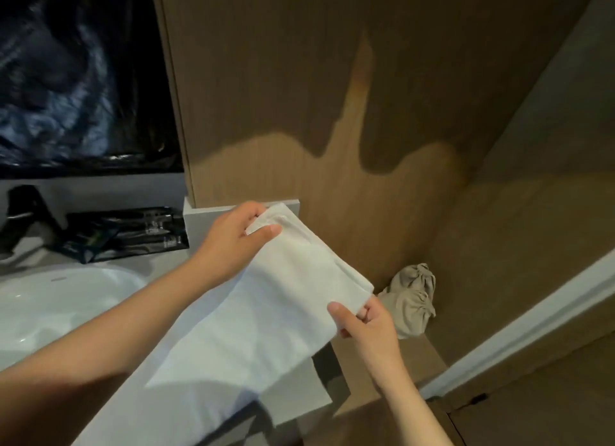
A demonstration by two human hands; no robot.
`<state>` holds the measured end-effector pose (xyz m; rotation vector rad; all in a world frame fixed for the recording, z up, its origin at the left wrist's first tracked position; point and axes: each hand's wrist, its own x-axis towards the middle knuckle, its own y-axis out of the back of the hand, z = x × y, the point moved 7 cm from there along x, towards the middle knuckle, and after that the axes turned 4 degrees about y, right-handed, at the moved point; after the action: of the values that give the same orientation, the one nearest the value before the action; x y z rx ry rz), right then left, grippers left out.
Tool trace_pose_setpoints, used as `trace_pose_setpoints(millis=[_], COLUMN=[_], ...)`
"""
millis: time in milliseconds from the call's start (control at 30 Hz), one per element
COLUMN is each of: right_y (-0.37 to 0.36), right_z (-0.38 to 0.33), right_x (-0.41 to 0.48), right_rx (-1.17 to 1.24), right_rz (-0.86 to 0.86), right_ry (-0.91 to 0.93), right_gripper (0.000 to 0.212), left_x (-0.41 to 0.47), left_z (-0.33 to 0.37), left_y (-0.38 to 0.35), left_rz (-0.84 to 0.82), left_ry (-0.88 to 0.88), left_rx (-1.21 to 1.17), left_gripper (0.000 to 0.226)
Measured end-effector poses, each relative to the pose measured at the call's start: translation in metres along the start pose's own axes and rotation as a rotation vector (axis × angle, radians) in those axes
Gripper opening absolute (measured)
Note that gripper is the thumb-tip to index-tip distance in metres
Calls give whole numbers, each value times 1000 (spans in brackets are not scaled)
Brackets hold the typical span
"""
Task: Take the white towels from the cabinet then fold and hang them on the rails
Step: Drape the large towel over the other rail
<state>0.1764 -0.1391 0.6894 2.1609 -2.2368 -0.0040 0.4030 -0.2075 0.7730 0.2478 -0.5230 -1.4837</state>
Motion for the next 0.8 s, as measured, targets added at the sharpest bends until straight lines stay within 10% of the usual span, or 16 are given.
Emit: trace_pose_setpoints(millis=[800], right_y=[-184], right_z=[-369], right_x=[28], right_rx=[-170], right_rz=[-189], right_ry=[965], right_gripper=[27], left_x=[-57], left_z=[135], left_y=[321], left_rz=[858], left_ry=[-305], left_rx=[-222], left_gripper=[13])
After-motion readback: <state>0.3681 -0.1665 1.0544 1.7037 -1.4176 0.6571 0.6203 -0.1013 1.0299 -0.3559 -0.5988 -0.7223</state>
